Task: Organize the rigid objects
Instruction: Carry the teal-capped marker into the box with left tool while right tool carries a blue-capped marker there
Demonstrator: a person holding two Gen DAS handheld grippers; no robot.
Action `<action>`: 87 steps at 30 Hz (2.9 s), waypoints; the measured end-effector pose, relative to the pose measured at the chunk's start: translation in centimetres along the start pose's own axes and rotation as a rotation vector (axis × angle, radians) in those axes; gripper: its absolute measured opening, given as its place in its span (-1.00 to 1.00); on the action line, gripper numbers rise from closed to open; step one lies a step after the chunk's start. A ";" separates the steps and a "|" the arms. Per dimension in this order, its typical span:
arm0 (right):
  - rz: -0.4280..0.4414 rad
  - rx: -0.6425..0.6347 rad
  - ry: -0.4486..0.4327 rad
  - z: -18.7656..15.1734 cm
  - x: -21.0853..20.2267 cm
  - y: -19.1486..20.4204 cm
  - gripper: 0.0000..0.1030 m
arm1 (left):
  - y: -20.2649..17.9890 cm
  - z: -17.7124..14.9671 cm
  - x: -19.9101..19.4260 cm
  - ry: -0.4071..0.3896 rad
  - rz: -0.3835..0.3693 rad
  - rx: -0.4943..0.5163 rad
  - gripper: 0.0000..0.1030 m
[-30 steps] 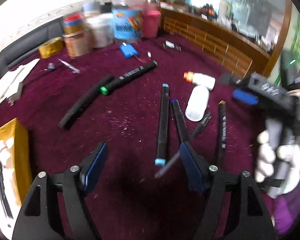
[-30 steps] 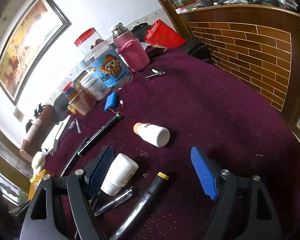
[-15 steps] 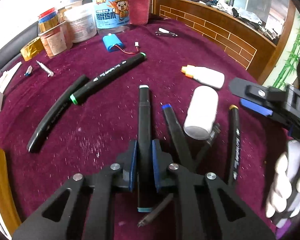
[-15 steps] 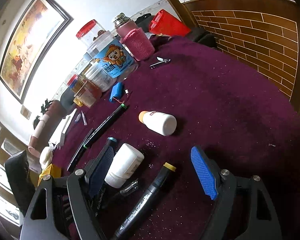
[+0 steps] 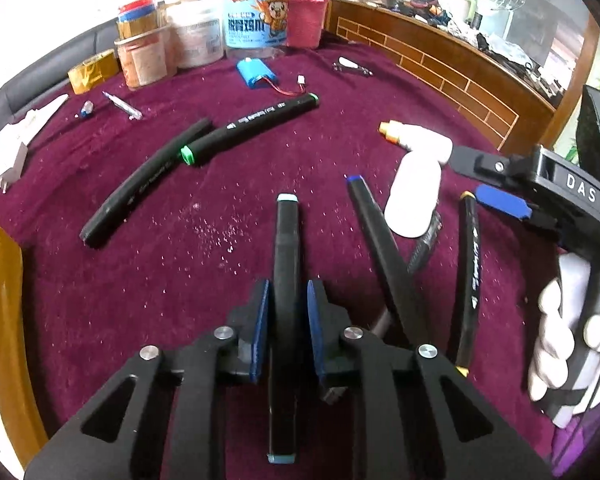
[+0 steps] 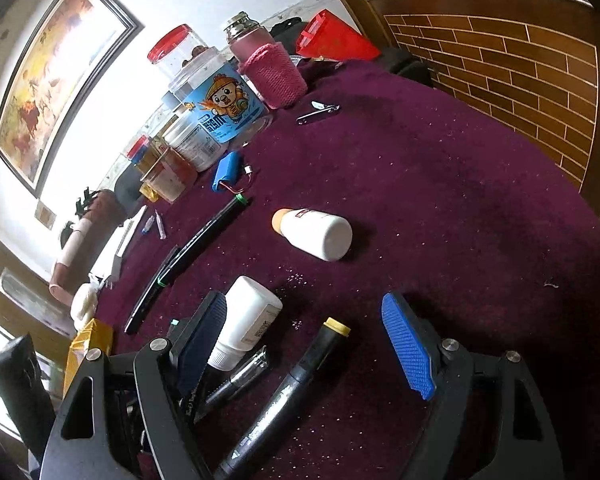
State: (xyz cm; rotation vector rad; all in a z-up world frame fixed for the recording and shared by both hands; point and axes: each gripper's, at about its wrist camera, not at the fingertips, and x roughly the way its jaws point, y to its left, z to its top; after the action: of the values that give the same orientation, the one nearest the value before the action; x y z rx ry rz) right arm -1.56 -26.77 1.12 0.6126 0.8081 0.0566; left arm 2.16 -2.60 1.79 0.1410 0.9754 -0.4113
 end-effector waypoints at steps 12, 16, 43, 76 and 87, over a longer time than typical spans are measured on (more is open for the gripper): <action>-0.040 -0.072 -0.002 -0.1 0.3 1.2 0.47 | 3.9 -3.6 -8.0 -0.179 -0.217 -0.238 -0.77; -0.051 -0.145 -0.055 -0.5 -1.4 3.3 0.40 | 5.4 -5.5 -11.1 -0.241 -0.282 -0.301 -0.77; -0.183 -0.432 0.218 -4.9 3.5 12.2 -0.75 | 20.3 -15.9 -19.3 -0.384 -0.142 -0.577 -0.76; 0.341 -0.454 0.543 -14.8 7.5 33.4 -0.74 | 34.2 -12.8 -12.8 -0.119 0.169 -0.703 -0.39; 0.322 -0.401 0.631 -18.3 13.7 39.8 -0.74 | 30.5 -18.7 -22.2 -0.390 0.061 -0.743 0.10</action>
State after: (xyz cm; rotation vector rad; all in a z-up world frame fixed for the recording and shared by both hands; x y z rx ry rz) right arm 2.50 18.83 3.67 0.3320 1.2568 0.7187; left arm -11.00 36.97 7.65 -0.5626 0.6819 0.0033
